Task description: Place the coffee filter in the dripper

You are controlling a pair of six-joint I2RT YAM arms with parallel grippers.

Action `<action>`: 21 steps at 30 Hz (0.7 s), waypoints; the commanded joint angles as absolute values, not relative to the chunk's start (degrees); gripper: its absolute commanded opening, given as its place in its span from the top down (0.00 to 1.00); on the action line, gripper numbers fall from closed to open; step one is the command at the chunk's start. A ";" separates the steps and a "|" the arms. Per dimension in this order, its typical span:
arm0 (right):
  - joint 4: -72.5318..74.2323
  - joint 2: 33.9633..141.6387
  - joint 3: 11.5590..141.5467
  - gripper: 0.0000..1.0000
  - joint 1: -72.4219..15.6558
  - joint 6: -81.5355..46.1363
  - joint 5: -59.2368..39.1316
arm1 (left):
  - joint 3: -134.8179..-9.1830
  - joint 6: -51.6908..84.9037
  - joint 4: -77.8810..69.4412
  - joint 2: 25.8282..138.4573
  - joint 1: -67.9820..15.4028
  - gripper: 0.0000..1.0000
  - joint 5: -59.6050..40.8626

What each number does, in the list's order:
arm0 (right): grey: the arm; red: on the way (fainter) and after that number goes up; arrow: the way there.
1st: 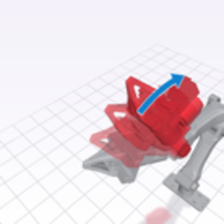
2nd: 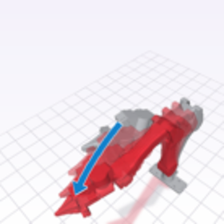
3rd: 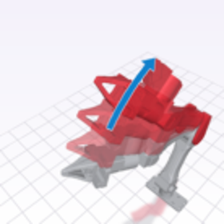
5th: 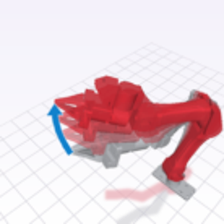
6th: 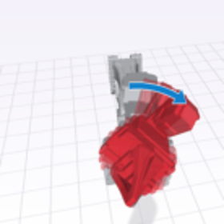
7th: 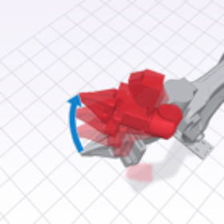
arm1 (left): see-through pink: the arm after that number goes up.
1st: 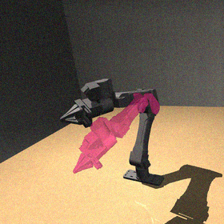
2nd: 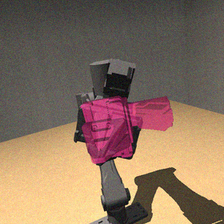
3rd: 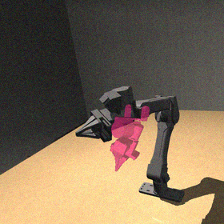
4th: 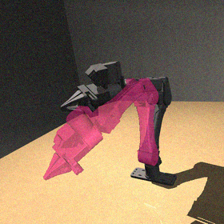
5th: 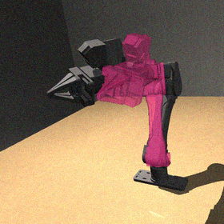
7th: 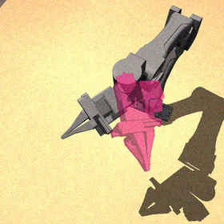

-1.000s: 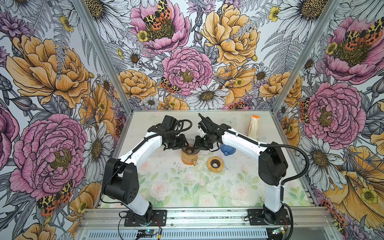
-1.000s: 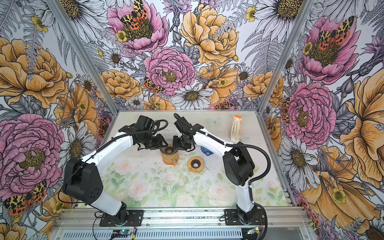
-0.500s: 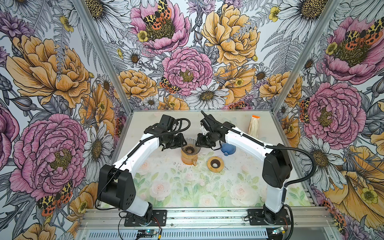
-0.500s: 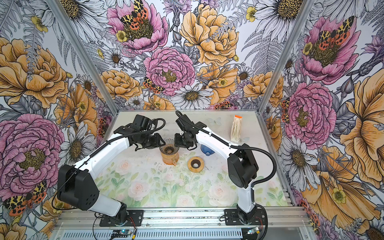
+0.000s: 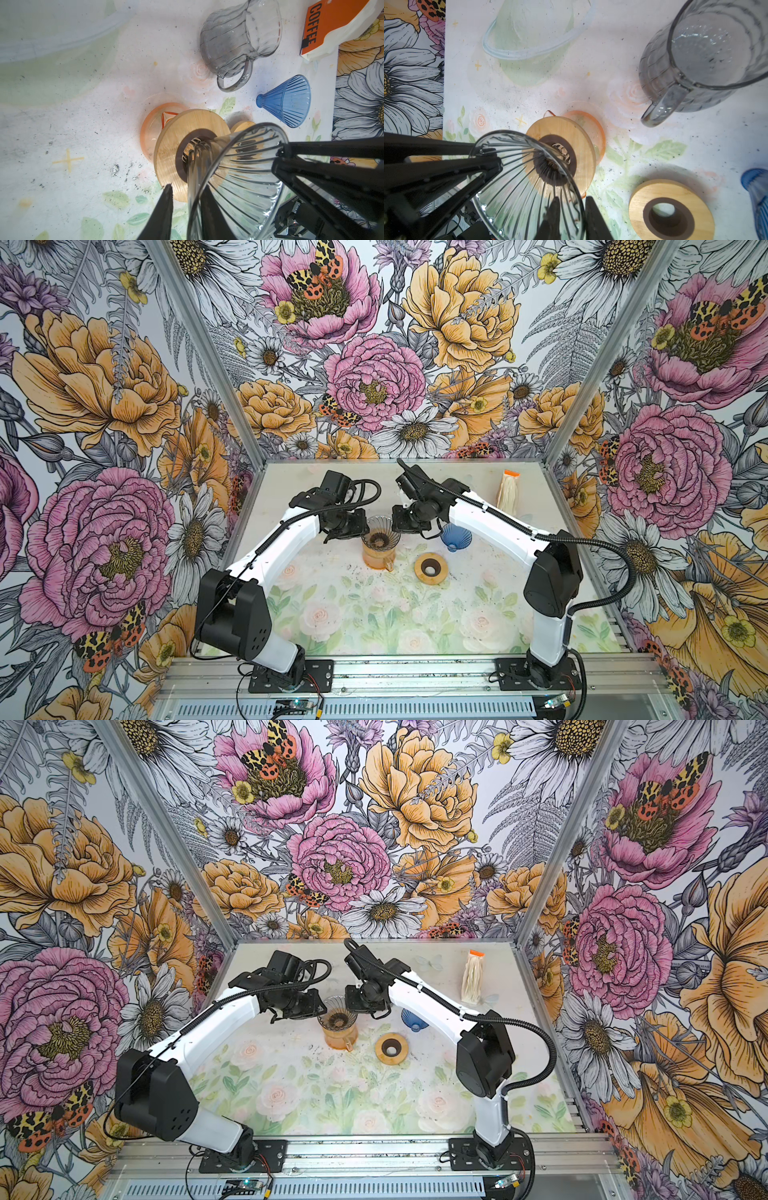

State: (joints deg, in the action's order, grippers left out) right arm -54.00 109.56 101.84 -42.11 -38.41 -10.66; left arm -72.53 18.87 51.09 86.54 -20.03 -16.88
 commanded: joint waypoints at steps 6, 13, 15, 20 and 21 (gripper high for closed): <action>-56.33 111.53 104.50 0.79 -42.87 -37.22 -8.93 | -74.28 17.29 51.53 86.13 -20.47 0.79 -15.26; -56.47 112.10 105.11 0.82 -42.88 -36.61 -8.60 | -75.06 16.93 51.95 86.84 -20.48 0.82 -15.02; -56.51 112.37 105.28 0.82 -42.91 -36.61 -8.75 | -75.15 16.84 52.03 87.26 -20.48 0.82 -14.91; -56.57 112.65 105.46 0.84 -42.95 -36.51 -8.79 | -75.19 16.71 52.16 88.23 -20.48 0.84 -15.19; -56.60 112.68 105.47 0.85 -42.87 -36.61 -8.79 | -75.15 16.66 52.14 88.46 -20.49 0.85 -15.17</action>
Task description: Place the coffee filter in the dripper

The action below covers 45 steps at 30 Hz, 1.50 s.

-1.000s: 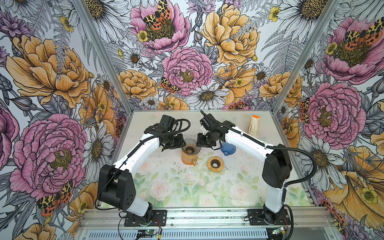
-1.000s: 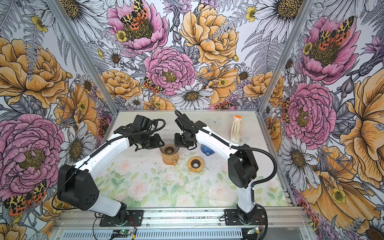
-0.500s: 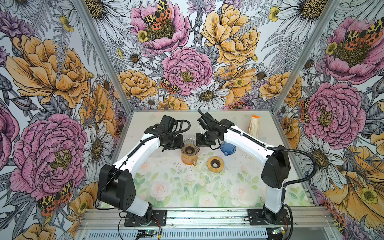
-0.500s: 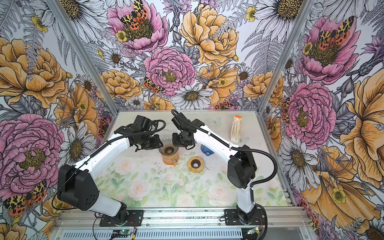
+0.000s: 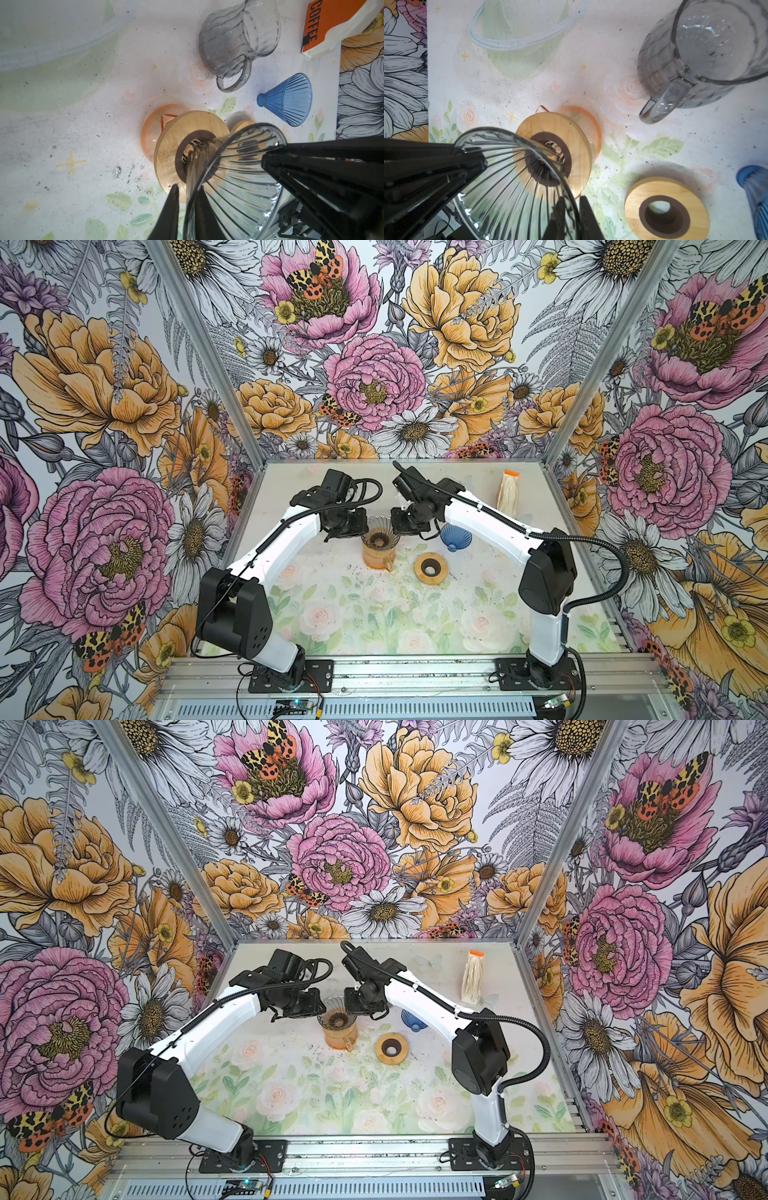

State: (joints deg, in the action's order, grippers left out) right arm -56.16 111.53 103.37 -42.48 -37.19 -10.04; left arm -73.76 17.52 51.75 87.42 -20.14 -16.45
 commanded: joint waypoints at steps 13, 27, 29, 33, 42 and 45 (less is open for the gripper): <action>-56.61 113.88 105.69 0.87 -42.88 -36.47 -9.06 | -75.05 16.28 52.21 89.45 -20.43 0.88 -15.28; -56.65 115.35 105.91 0.90 -42.70 -36.28 -10.03 | -75.06 15.74 52.47 91.48 -20.41 0.92 -15.61; -56.60 115.57 105.99 0.90 -42.71 -36.32 -10.11 | -74.80 15.58 52.49 91.67 -20.39 0.92 -15.50; -56.60 116.18 106.13 0.91 -42.71 -36.24 -10.46 | -74.37 15.27 52.80 92.09 -20.43 0.92 -15.39; -56.69 117.29 105.96 0.91 -42.71 -36.30 -11.16 | -72.92 14.75 52.79 93.42 -20.26 0.93 -15.66; -56.77 117.75 106.08 0.91 -42.71 -36.26 -11.75 | -72.53 14.51 52.77 93.69 -20.04 0.93 -16.10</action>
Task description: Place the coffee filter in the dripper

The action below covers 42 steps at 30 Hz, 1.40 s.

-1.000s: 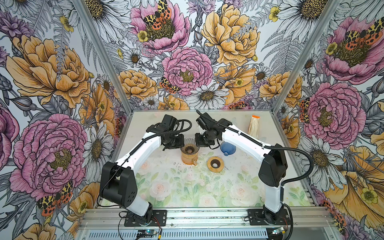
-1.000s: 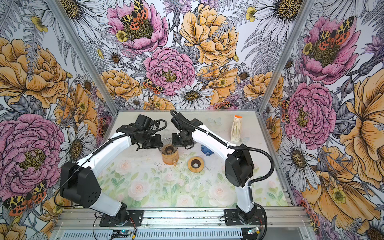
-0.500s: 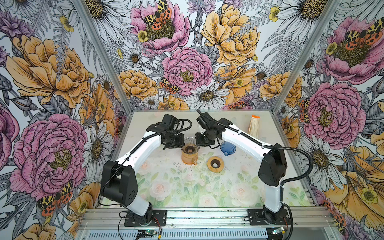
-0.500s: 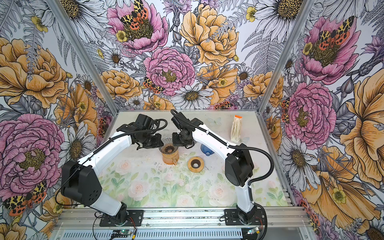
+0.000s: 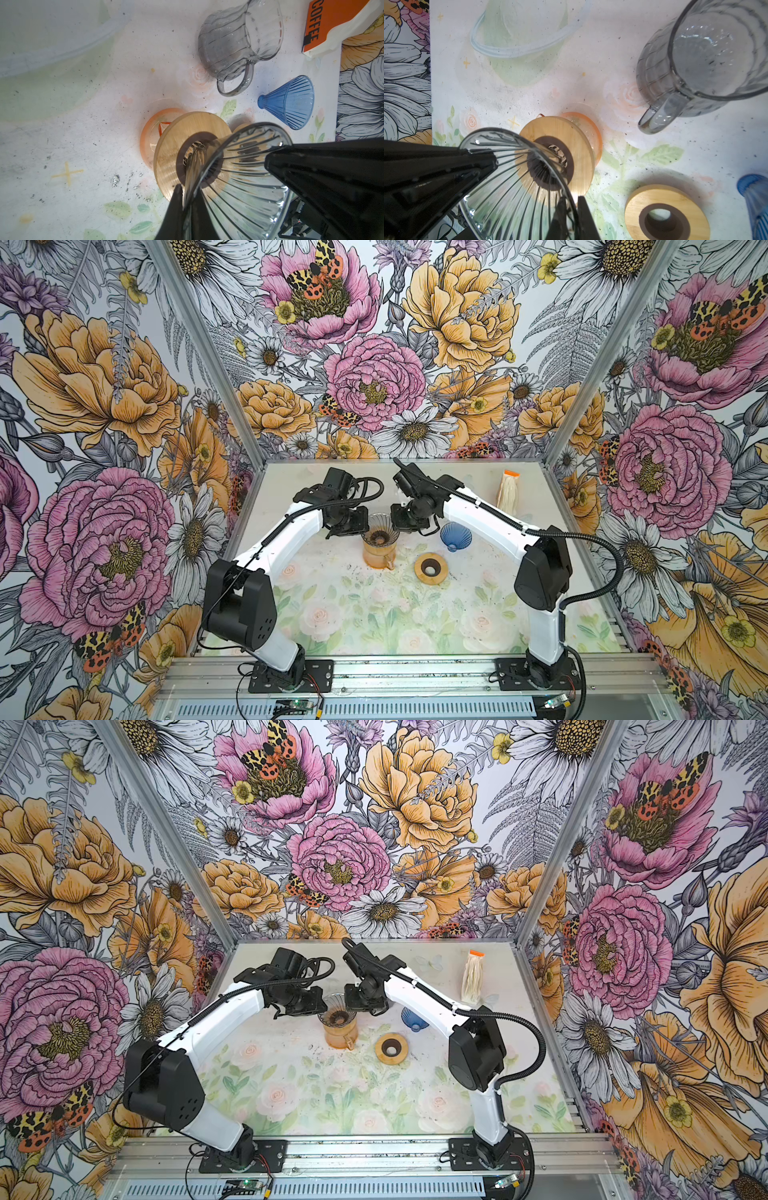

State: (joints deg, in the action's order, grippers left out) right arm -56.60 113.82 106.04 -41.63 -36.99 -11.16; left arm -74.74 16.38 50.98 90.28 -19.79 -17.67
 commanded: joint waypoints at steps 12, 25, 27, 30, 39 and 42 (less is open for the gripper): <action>-57.66 119.36 106.09 0.91 -42.80 -36.30 -12.30 | -71.81 13.96 53.20 95.06 -19.64 0.93 -17.26; -58.01 119.41 107.02 0.91 -42.88 -35.77 -12.66 | -73.24 13.95 54.20 95.34 -20.31 0.92 -16.24; -58.01 119.18 107.55 0.90 -42.71 -35.75 -12.81 | -73.71 14.28 54.14 94.81 -20.28 0.91 -16.28; -58.01 118.71 108.38 0.88 -42.63 -35.68 -13.18 | -74.69 14.59 54.15 94.01 -20.31 0.86 -16.96; -57.97 117.04 110.86 0.79 -41.86 -35.68 -12.75 | -78.12 15.46 54.18 92.58 -20.30 0.77 -18.78; -57.92 116.64 111.61 0.75 -41.84 -35.51 -12.89 | -78.81 15.64 54.21 92.37 -20.30 0.76 -18.78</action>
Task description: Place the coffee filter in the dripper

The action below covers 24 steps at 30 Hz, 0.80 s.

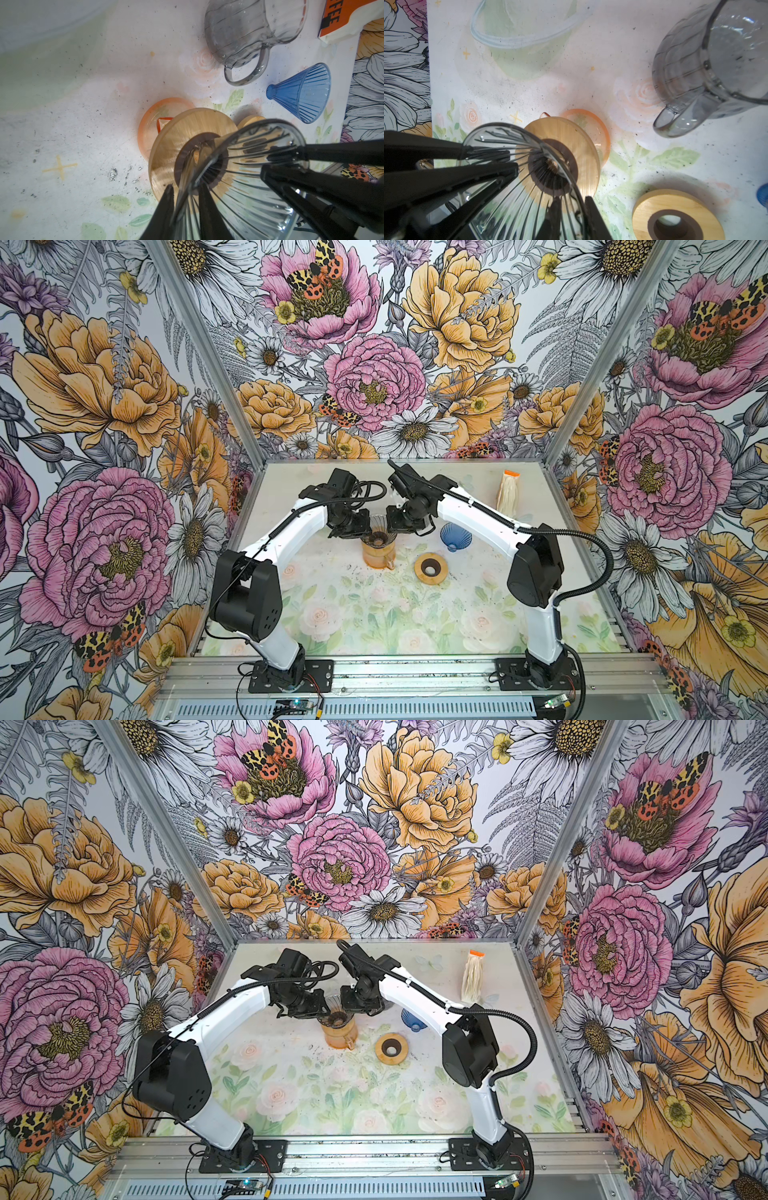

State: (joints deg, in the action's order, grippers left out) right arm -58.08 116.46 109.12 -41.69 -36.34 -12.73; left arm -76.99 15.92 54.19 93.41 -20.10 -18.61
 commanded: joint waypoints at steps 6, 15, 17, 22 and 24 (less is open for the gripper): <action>-57.83 115.60 112.93 0.68 -41.73 -35.08 -12.99 | -80.04 16.16 54.06 91.40 -20.10 0.72 -18.70; -57.83 111.71 113.31 0.57 -40.61 -34.10 -10.72 | -82.90 17.71 54.18 89.48 -19.40 0.63 -19.20; -57.83 110.63 112.91 0.56 -40.27 -33.86 -9.85 | -83.38 17.97 54.15 88.97 -19.36 0.60 -19.46; -57.83 107.97 111.24 0.50 -39.22 -33.50 -8.40 | -83.41 18.14 54.13 87.94 -19.29 0.52 -19.88; -57.83 107.12 110.56 0.49 -38.96 -33.34 -7.97 | -83.02 18.20 54.14 87.49 -19.29 0.49 -19.79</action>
